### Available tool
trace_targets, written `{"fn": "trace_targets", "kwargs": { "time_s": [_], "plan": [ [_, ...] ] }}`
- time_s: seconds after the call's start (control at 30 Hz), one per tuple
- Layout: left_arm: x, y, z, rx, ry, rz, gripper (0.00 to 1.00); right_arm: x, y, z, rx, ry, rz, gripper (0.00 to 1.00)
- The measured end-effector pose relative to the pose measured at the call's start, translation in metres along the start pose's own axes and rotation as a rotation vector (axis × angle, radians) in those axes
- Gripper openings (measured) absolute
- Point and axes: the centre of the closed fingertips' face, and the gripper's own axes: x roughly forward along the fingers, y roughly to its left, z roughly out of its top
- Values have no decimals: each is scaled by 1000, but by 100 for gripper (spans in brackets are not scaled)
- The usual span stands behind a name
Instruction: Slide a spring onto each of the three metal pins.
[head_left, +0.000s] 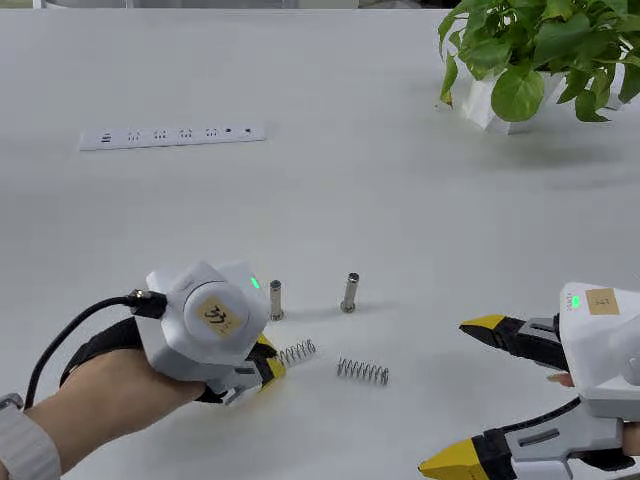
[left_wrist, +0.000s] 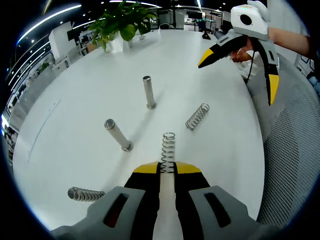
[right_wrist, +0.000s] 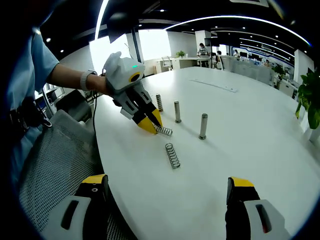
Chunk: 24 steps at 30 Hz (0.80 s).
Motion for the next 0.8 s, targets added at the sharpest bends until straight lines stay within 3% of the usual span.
{"fn": "trace_targets", "kwargs": {
  "time_s": [0.17,0.33,0.73,0.8],
  "plan": [
    [-3,-8,0,-12,-45,-7,6,1,3,0,-1,1,5,99],
    [-7,-16,4,-65,-97,-14,6,3,3,1,-5,4,10,98],
    [-26,-42,30,-69,-270,-29,6,3,5,15,-50,9,43,92],
    [-29,-45,31,-69,-277,-27,6,3,6,17,-59,11,51,91]
  ]
}}
